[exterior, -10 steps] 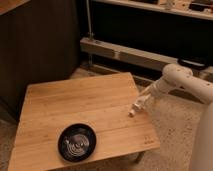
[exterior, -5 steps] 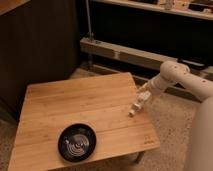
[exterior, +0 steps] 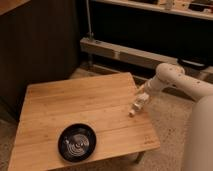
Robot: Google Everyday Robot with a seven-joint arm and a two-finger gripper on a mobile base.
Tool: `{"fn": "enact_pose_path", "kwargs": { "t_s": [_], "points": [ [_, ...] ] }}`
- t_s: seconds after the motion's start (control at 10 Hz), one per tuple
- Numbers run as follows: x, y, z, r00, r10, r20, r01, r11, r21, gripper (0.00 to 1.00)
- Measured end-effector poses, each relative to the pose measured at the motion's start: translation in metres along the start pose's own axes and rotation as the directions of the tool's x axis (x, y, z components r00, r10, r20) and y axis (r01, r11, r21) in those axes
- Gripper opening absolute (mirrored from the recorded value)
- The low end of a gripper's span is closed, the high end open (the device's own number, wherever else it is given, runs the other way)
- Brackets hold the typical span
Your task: Place the bottle in the ceramic bowl
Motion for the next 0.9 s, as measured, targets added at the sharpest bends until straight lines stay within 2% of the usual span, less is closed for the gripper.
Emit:
{"fn": "enact_pose_path", "kwargs": {
  "t_s": [0.4, 0.9],
  "points": [
    [0.005, 0.001, 0.018, 1.0, -0.012, -0.016, 0.013, 1.0, 0.004, 0.65],
    [0.013, 0.001, 0.039, 0.999, -0.009, -0.044, 0.01, 1.0, 0.026, 0.65]
  ]
}}
